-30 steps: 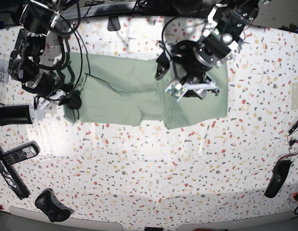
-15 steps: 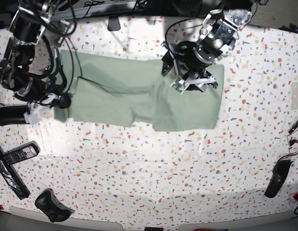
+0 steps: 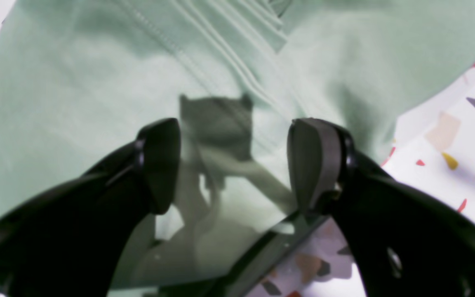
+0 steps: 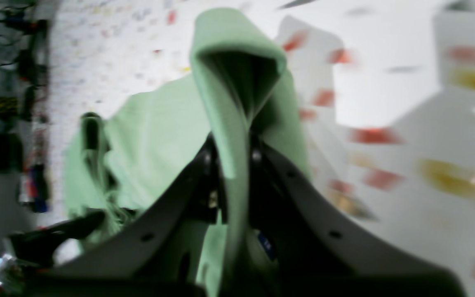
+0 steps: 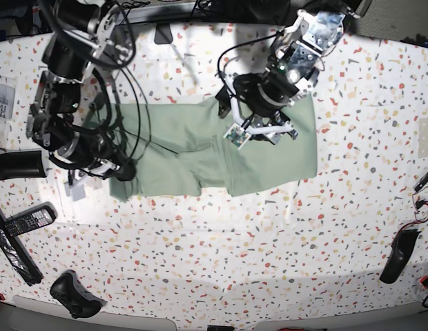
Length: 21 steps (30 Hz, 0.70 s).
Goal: Fold the T-shirt properly
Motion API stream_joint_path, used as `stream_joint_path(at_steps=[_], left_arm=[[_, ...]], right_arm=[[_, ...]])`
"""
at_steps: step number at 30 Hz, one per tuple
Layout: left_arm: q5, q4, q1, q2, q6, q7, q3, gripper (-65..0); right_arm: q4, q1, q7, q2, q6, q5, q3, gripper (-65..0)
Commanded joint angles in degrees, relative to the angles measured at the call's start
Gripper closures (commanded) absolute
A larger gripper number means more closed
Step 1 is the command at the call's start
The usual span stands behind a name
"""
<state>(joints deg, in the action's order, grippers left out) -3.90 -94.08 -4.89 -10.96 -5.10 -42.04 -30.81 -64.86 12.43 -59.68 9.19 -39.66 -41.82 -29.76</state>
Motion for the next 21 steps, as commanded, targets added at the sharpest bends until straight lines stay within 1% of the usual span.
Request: stream_joint_path(at_steps=[1,5,7,10,13,14,18,21], left_arm=[[-0.7,-0.8,0.9,0.3,0.0,0.5,0.0,-39.6],[-0.6,-0.8,1.1,0.3,0.0,1.0,0.0,-39.6],[-0.6,-0.8,1.1,0.3,0.0,1.0,0.0,-39.6],[-0.7,-0.8,1.1,0.3,0.0,1.4,0.0,-39.6],[-0.6,-0.8,1.1,0.3,0.0,1.4,0.0,-39.6],[-0.6,-0.8,1.1,0.3,0.0,1.4,0.0,-39.6],[-1.1,-0.8,1.1,0.3,0.0,1.4,0.0,-39.6],[-4.1,-0.8,1.1,0.2,0.0,1.4,0.0,-39.6]], right_arm=[[-1.8,1.4,-0.1,0.2,-0.3,-2.6,-0.2,0.0],[-6.2,1.6,-4.8,-1.9,-0.3,-8.4,-0.2,0.0],[-8.7,1.5,-4.9,-2.6,-0.3,-9.9,0.4,0.0],[-11.8,1.5,-4.9,-3.2,-0.3,-9.8,3.0,0.0],[-13.4,1.5,-4.9,-3.7,-0.3,-10.0,7.8,0.0],[-13.6,1.5,-4.9,-3.9,-0.3,-11.0,9.7,0.0],[-13.6,1.6,-5.0,-4.7,-0.3,-17.6,18.1,0.0],[-13.6,1.7,-5.4,-4.8,-0.3,-22.0,23.6,0.0]])
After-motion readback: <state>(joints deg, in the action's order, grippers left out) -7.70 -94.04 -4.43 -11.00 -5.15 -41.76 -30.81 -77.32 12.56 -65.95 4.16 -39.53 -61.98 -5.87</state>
